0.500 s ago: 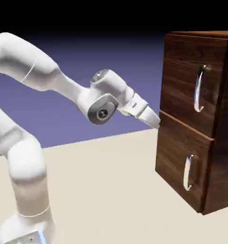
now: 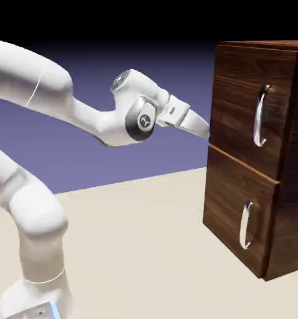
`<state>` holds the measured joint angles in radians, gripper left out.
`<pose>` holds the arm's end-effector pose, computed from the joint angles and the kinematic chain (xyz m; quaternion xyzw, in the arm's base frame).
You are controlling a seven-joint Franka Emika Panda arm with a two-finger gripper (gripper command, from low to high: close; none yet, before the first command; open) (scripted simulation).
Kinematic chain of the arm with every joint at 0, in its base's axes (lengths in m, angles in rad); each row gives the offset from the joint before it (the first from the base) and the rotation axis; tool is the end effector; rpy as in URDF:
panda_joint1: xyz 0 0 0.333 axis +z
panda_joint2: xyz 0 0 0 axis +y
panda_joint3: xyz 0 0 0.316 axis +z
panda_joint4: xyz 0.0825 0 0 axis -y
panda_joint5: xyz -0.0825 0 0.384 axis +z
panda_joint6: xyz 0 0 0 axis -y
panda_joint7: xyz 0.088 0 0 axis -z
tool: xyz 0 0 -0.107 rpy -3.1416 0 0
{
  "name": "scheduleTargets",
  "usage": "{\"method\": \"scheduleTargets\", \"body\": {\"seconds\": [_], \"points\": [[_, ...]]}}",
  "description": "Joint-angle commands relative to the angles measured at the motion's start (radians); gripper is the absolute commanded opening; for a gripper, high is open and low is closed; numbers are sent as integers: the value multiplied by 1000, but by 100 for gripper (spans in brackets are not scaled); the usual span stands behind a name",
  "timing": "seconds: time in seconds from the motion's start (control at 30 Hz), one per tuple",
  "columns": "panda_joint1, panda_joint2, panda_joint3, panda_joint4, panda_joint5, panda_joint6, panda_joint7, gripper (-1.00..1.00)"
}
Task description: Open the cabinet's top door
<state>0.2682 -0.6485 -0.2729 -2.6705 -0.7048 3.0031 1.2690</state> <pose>0.3893 0.0328 0.5375 -0.8330 0.2841 -0.4415 0.1749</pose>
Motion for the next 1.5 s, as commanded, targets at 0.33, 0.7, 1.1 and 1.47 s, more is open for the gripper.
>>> {"method": "scheduleTargets", "body": {"seconds": [0.33, 0.7, 1.1, 1.47], "points": [[174, -53, -185, 95, -478, -23, 358, 0], [348, -107, -371, 189, -957, -46, 717, 0], [537, -165, -573, 293, -1479, -71, 1108, 0], [711, -218, -758, 387, -1957, -94, 1466, 0]]}}
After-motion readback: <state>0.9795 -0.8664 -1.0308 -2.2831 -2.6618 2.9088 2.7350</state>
